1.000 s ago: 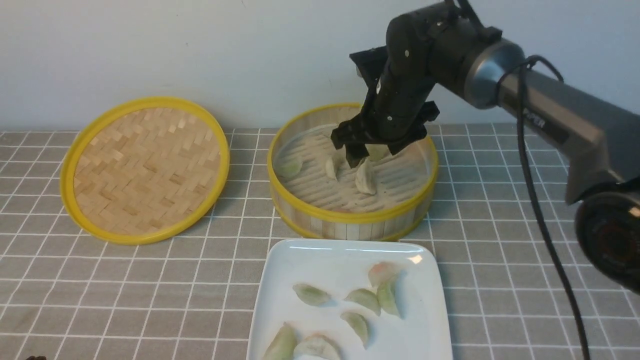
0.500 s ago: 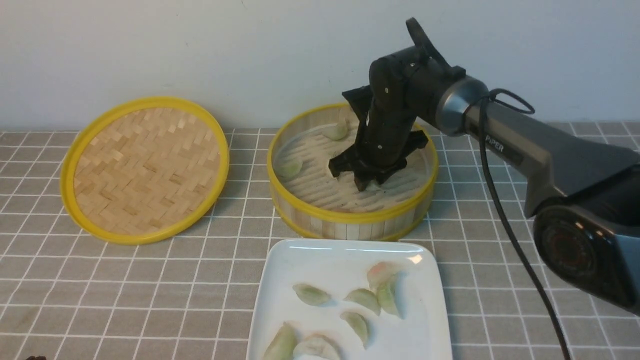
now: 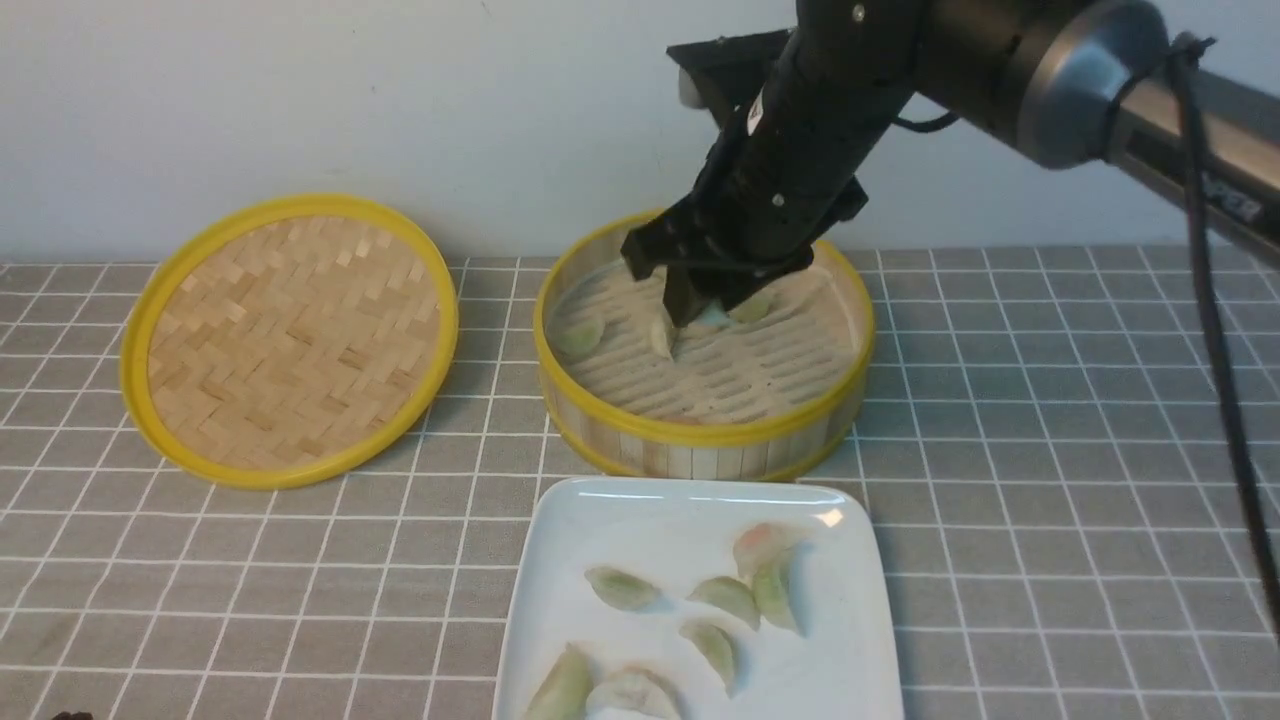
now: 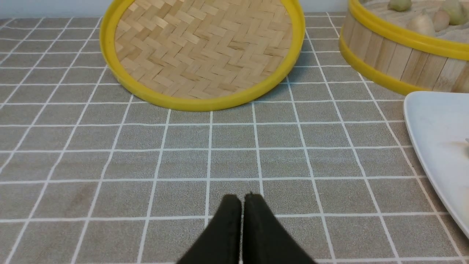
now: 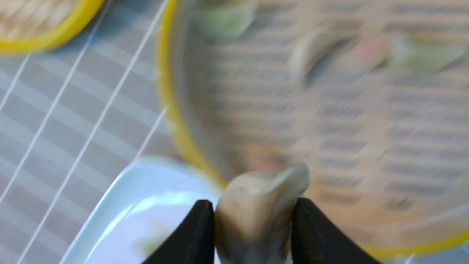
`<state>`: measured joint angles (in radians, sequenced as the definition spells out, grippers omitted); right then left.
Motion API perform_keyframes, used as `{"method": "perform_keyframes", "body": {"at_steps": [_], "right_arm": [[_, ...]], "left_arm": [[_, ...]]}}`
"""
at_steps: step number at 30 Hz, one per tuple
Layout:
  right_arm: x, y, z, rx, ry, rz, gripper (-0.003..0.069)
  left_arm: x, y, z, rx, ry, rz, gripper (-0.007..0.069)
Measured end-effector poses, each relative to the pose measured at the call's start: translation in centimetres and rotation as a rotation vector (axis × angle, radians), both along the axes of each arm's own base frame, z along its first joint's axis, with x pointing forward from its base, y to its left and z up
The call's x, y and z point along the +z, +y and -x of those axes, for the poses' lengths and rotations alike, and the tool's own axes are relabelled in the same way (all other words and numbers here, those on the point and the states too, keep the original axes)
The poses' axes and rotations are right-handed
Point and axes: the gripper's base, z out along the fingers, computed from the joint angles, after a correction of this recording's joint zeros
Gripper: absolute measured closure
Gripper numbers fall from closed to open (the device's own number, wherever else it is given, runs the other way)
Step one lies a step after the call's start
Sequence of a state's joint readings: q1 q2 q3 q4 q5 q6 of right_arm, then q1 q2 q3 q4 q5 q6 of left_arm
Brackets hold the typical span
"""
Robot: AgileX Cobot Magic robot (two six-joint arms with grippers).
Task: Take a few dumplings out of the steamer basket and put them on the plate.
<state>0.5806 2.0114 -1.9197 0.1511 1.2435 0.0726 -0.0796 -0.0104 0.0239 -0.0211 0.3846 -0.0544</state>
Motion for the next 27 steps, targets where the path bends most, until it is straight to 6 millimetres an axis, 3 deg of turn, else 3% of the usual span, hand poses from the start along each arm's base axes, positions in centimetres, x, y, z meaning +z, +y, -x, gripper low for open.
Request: {"method": "perform_keyframes", "body": {"at_steps": [3, 6, 8, 12, 14, 17, 18, 19, 21, 24, 27], "right_arm": [[-1.4, 1.2, 2.7, 0.057, 0.062, 0.033, 0.0410], [-5.4, 3.0, 6.1, 0.143, 0.179, 0.119, 0.0410], [-7.6, 3.6, 7.2, 0.171, 0.235, 0.164, 0.0410], [-9.3, 3.9, 7.2, 0.174, 0.263, 0.189, 0.0382], [-9.4, 4.0, 7.1, 0.169, 0.260, 0.189, 0.0347], [-9.3, 3.9, 7.0, 0.153, 0.248, 0.200, 0.0198], [-9.3, 3.9, 7.0, 0.153, 0.245, 0.201, 0.0198], [-9.1, 3.8, 6.8, 0.157, 0.227, 0.212, 0.0141], [-8.7, 3.9, 6.6, 0.158, 0.206, 0.208, 0.0102], [-7.4, 3.8, 6.7, 0.158, 0.183, 0.184, 0.0132], [-4.4, 3.3, 7.5, 0.157, 0.135, 0.130, 0.0278]], "left_arm": [[0.0, 0.0, 0.0, 0.000, 0.000, 0.000, 0.0629], [0.0, 0.0, 0.0, 0.000, 0.000, 0.000, 0.0629], [0.0, 0.0, 0.0, 0.000, 0.000, 0.000, 0.0629], [0.0, 0.0, 0.0, 0.000, 0.000, 0.000, 0.0629], [0.0, 0.0, 0.0, 0.000, 0.000, 0.000, 0.0629], [0.0, 0.0, 0.0, 0.000, 0.000, 0.000, 0.0629], [0.0, 0.0, 0.0, 0.000, 0.000, 0.000, 0.0629], [0.0, 0.0, 0.0, 0.000, 0.000, 0.000, 0.0629], [0.0, 0.0, 0.0, 0.000, 0.000, 0.000, 0.0629], [0.0, 0.0, 0.0, 0.000, 0.000, 0.000, 0.0629], [0.0, 0.0, 0.0, 0.000, 0.000, 0.000, 0.0629]]}}
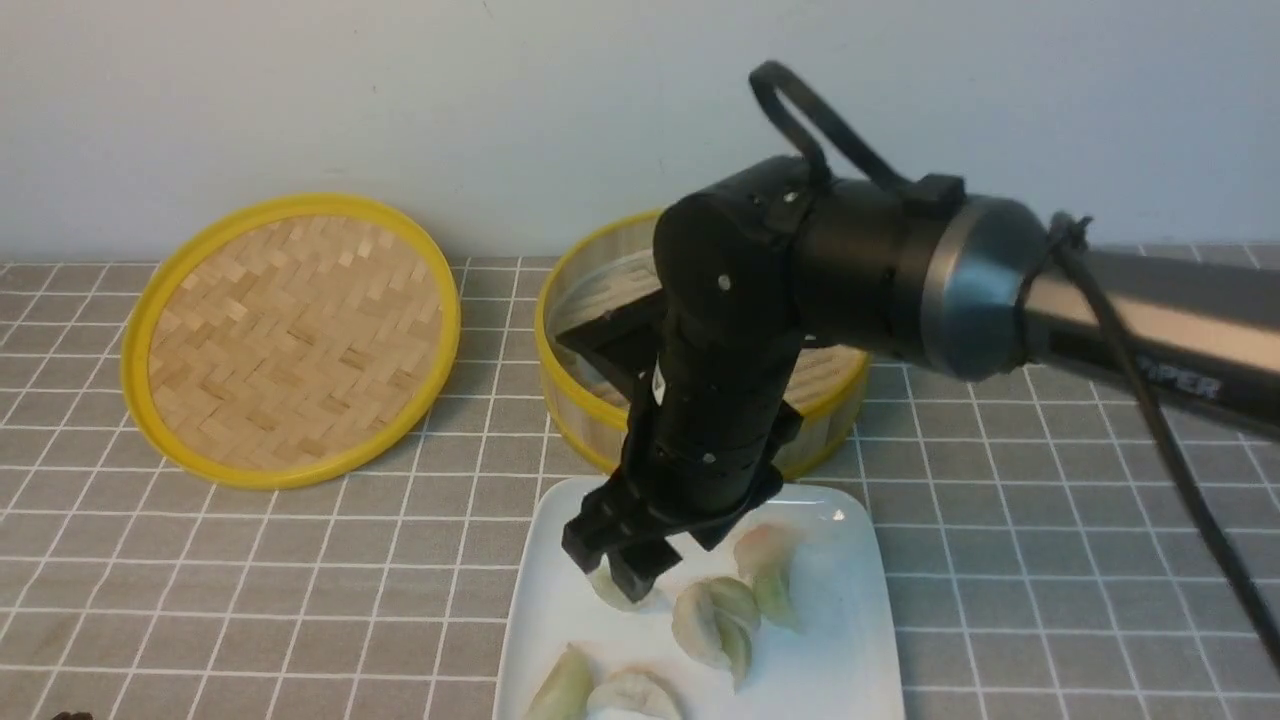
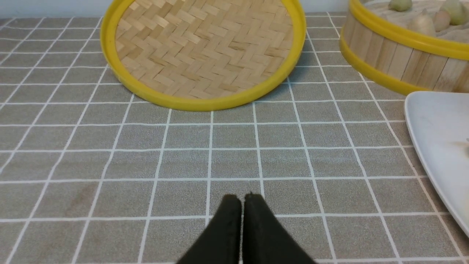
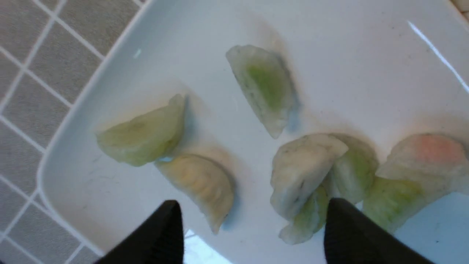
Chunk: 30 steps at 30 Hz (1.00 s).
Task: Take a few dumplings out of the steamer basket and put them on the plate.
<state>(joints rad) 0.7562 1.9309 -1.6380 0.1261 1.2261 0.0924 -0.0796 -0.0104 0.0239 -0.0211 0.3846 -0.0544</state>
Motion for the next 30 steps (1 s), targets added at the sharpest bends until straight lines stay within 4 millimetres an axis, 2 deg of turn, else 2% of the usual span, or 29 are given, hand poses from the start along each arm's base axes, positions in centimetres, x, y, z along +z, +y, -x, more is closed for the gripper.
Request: {"method": "perform_keyframes", "body": {"at_steps": [1, 3, 5, 6, 7, 10, 12, 13, 14, 16, 17, 18, 21, 24, 25, 26, 27, 30], "right_arm": [[0.6, -0.1, 0.1, 0.000, -0.011, -0.010, 0.0292], [5.1, -1.4, 1.5, -0.001, -0.091, -0.087, 0.0488], [8.1, -2.5, 2.7, -0.005, -0.147, -0.142, 0.0580], [11.6, -4.1, 4.3, -0.010, -0.219, -0.203, 0.0629], [14.1, -5.6, 5.6, -0.014, -0.283, -0.239, 0.0653], [19.5, -10.0, 9.4, -0.042, -0.450, -0.312, 0.0670], [21.6, -12.9, 12.0, -0.069, -0.538, -0.349, 0.0671], [21.3, -12.9, 11.9, -0.074, -0.532, -0.339, 0.0672], [22.4, -15.9, 14.5, -0.109, -0.604, -0.363, 0.0673], [22.2, -18.9, 17.1, -0.154, -0.672, -0.399, 0.0672], [21.6, -19.6, 17.7, -0.168, -0.688, -0.411, 0.0672], [20.9, -21.1, 19.1, -0.184, -0.734, -0.442, 0.0672], [18.3, -23.9, 21.8, -0.199, -0.847, -0.517, 0.0672], [15.6, -25.9, 23.8, -0.216, -0.915, -0.593, 0.0673], [13.9, -26.5, 24.4, -0.227, -0.929, -0.621, 0.0673], [13.4, -27.0, 25.0, -0.235, -0.949, -0.656, 0.0673], [12.0, -27.4, 25.5, -0.241, -0.973, -0.688, 0.0673], [10.0, -28.7, 26.8, -0.254, -1.037, -0.767, 0.0673]], "left_arm": [[0.0, 0.0, 0.0, 0.000, 0.000, 0.000, 0.0629], [0.0, 0.0, 0.0, 0.000, 0.000, 0.000, 0.0629], [0.0, 0.0, 0.0, 0.000, 0.000, 0.000, 0.0629], [0.0, 0.0, 0.0, 0.000, 0.000, 0.000, 0.0629], [0.0, 0.0, 0.0, 0.000, 0.000, 0.000, 0.0629], [0.0, 0.0, 0.0, 0.000, 0.000, 0.000, 0.0629], [0.0, 0.0, 0.0, 0.000, 0.000, 0.000, 0.0629], [0.0, 0.0, 0.0, 0.000, 0.000, 0.000, 0.0629], [0.0, 0.0, 0.0, 0.000, 0.000, 0.000, 0.0629], [0.0, 0.0, 0.0, 0.000, 0.000, 0.000, 0.0629], [0.0, 0.0, 0.0, 0.000, 0.000, 0.000, 0.0629], [0.0, 0.0, 0.0, 0.000, 0.000, 0.000, 0.0629], [0.0, 0.0, 0.0, 0.000, 0.000, 0.000, 0.0629], [0.0, 0.0, 0.0, 0.000, 0.000, 0.000, 0.0629], [0.0, 0.0, 0.0, 0.000, 0.000, 0.000, 0.0629], [0.0, 0.0, 0.0, 0.000, 0.000, 0.000, 0.0629], [0.0, 0.0, 0.0, 0.000, 0.000, 0.000, 0.0629], [0.0, 0.0, 0.0, 0.000, 0.000, 0.000, 0.0629]]}}
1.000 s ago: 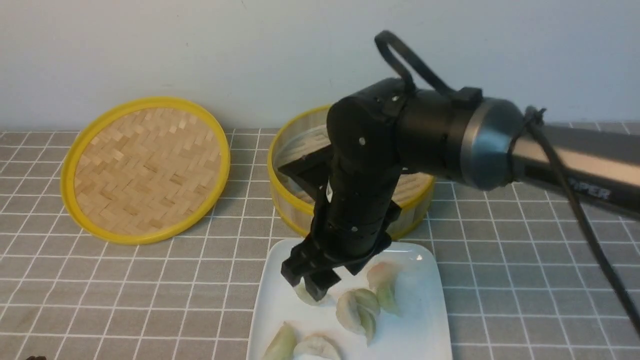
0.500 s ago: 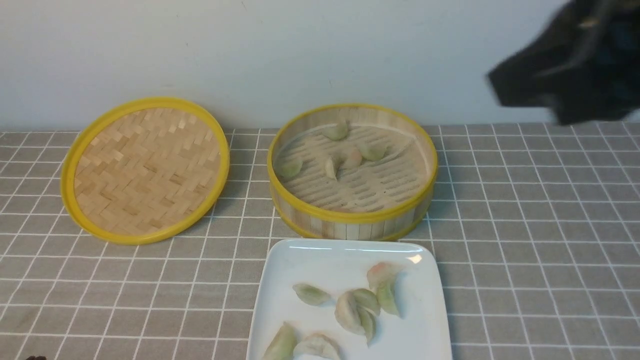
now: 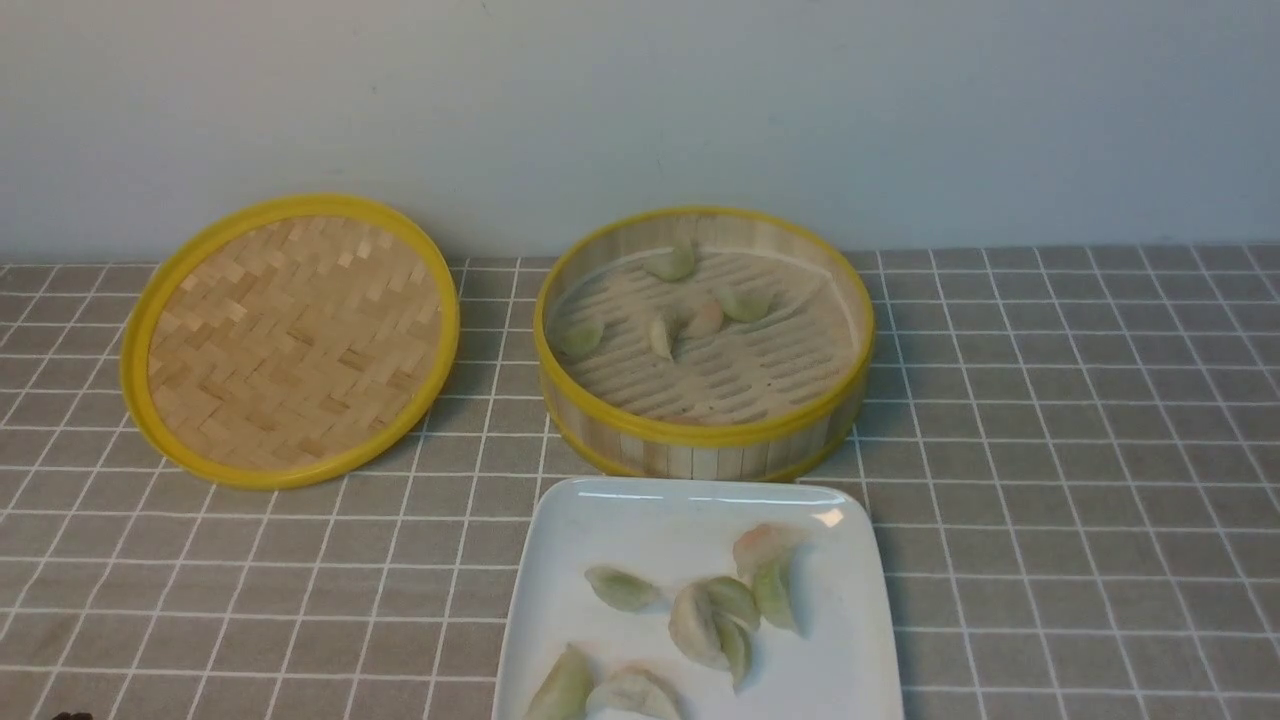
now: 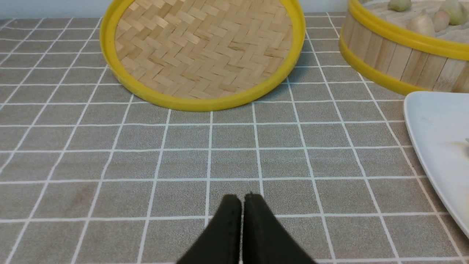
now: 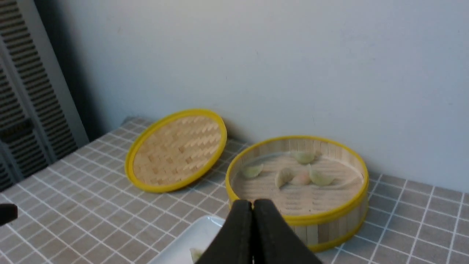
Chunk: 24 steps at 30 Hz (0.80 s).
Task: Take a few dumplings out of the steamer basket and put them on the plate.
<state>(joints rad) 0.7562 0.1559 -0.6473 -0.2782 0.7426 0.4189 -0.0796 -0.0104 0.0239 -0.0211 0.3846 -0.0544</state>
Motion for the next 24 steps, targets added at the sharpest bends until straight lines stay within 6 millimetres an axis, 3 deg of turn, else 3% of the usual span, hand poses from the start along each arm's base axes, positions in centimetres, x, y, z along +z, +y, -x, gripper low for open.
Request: {"method": "perform_keyframes", "body": {"at_steps": [4, 9, 16, 24], "right_arm": [[-2.6, -0.8, 1.0, 0.013, -0.041, -0.096, 0.0673], [-4.1, -0.3, 1.0, 0.055, 0.037, -0.184, 0.0673], [-4.2, -0.1, 1.1, 0.067, 0.047, -0.202, 0.0673], [-4.6, 0.7, 0.8, 0.117, -0.091, -0.135, 0.0673]], "left_arm": [[0.0, 0.0, 0.0, 0.000, 0.000, 0.000, 0.0629], [0.0, 0.0, 0.0, 0.001, -0.001, 0.002, 0.0629], [0.0, 0.0, 0.0, 0.001, -0.001, 0.002, 0.0629], [0.0, 0.0, 0.0, 0.001, -0.001, 0.002, 0.0629]]}}
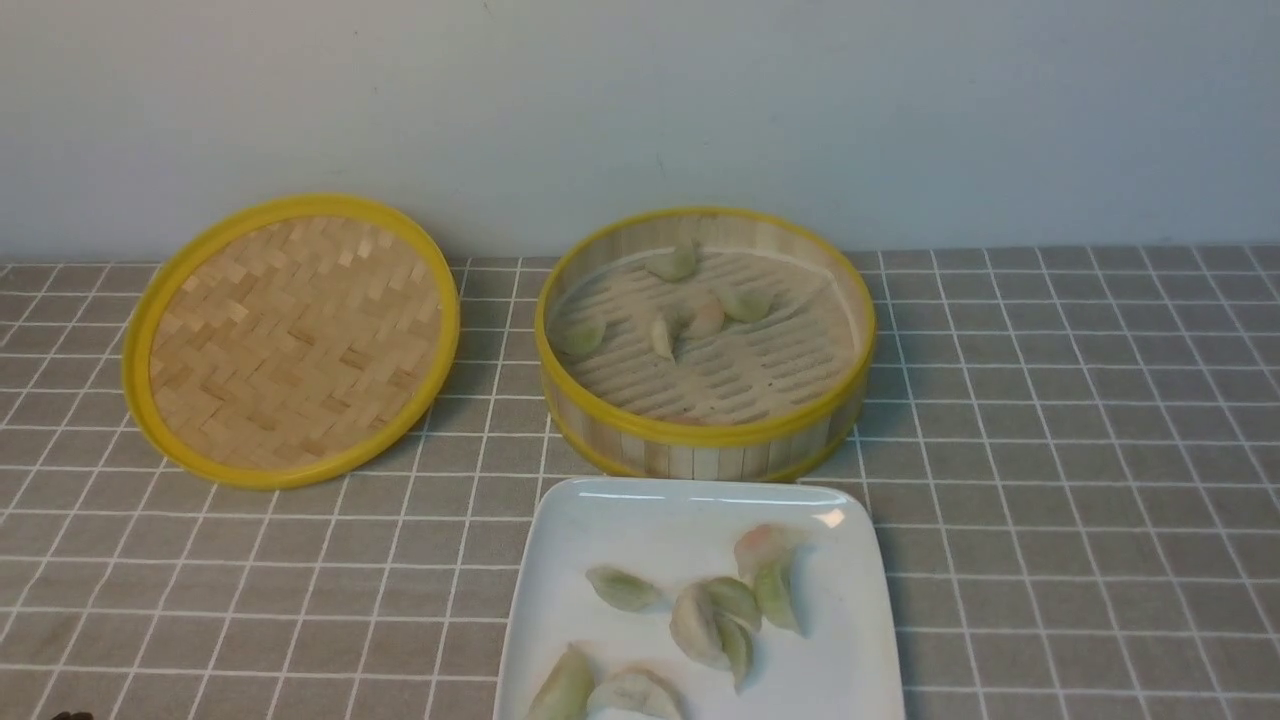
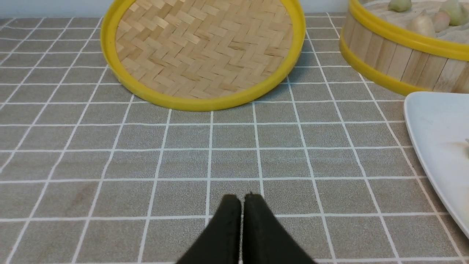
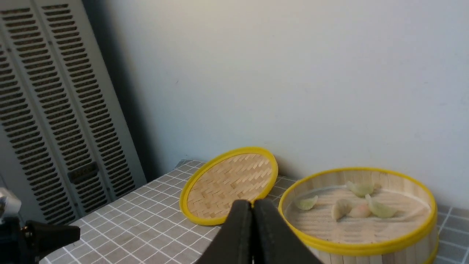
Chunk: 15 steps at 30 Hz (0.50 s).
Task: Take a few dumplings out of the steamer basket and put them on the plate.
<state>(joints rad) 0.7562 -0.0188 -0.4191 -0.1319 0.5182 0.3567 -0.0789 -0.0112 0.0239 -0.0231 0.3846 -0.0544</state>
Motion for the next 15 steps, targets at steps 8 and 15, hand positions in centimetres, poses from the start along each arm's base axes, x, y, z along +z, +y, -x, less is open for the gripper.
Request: {"method": "perform_keyframes", "body": {"at_steps": [8, 15], "right_arm": [[-1.0, 1.0, -0.1, 0.058, -0.108, 0.086, 0.0673], [-2.5, 1.2, -0.9, -0.109, -0.062, 0.116, 0.0673]], "left_arm": [[0.0, 0.0, 0.0, 0.000, 0.000, 0.000, 0.0629], [0.0, 0.0, 0.0, 0.000, 0.000, 0.000, 0.0629]]}}
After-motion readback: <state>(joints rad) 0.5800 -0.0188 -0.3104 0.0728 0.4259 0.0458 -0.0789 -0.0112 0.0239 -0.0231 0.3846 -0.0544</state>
